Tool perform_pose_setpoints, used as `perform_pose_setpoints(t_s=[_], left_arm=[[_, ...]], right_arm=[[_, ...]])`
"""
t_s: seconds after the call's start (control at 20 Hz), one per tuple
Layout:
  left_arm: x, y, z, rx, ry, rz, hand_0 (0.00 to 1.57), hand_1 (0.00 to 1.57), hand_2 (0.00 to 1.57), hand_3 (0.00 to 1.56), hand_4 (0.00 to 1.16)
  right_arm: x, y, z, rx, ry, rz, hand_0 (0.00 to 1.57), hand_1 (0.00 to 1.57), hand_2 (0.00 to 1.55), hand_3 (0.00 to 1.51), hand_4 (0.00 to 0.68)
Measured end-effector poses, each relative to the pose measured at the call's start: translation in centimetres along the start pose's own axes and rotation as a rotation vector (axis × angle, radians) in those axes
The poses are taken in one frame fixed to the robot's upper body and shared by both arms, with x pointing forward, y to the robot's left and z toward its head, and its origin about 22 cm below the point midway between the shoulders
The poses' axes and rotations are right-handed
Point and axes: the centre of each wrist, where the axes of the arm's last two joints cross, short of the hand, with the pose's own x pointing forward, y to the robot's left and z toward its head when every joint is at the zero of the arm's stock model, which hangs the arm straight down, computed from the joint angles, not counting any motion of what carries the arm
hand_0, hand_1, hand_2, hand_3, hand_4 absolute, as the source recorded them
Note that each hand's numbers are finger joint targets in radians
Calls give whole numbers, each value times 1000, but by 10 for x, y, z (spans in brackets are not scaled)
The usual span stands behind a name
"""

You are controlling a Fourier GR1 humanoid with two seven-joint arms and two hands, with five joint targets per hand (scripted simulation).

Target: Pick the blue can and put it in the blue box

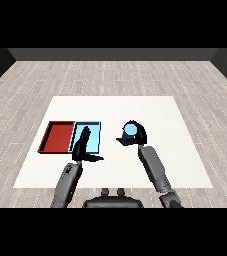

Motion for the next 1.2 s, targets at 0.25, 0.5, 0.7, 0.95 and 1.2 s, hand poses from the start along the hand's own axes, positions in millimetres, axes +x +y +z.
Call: perform_pose_setpoints(t_s=[0.25,0.5,0.7,0.95,1.2], left_arm=[[-4,-9,-5,-15,9,11,0,0,0,0,0],[-8,-29,-23,-38,21,-14,0,0,0,0,0],[-11,-38,-30,-46,38,-7,0,0,0,0,0],[-24,-48,-24,-54,80,0,0,0,0,0,0],[-32,-62,-27,-66,109,-10,0,0,0,0,0]], right_arm=[[3,19,-1,14,-16,-4,1435,1435,1433,1406,661],[9,31,-1,27,-26,-1,1422,1422,1444,1412,661],[8,36,-1,43,-36,-3,1416,1416,1448,1415,658],[9,43,-2,59,-38,-5,1403,1403,1439,1403,668],[13,50,3,79,-49,-12,1404,1404,1439,1403,679]])
